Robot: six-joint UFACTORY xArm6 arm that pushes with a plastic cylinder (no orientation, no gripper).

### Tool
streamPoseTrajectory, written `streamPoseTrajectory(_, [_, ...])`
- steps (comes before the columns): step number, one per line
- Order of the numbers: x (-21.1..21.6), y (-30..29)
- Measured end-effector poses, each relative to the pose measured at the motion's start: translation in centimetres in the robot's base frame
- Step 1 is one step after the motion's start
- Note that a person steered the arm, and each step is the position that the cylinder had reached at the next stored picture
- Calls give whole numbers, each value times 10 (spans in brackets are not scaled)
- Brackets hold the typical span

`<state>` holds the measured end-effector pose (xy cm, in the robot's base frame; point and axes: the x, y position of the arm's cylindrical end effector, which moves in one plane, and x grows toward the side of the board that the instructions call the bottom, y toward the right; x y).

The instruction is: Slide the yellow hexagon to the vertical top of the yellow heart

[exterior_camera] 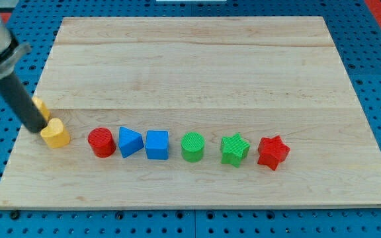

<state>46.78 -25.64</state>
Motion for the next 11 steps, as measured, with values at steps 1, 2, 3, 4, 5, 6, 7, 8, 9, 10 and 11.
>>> streamPoseTrajectory(1, [-1,9])
streamPoseTrajectory(2, [10,-33])
streamPoseTrajectory(3, [-31,-34])
streamPoseTrajectory(4, [-84,13])
streamPoseTrajectory(5, [-69,33])
streamPoseTrajectory(6, [-47,46])
streamPoseTrajectory(7, [-75,86])
streamPoseTrajectory(8, [-127,64])
streamPoseTrajectory(9, [-99,100])
streamPoseTrajectory(10, [-85,56])
streamPoseTrajectory(11, [-121,31])
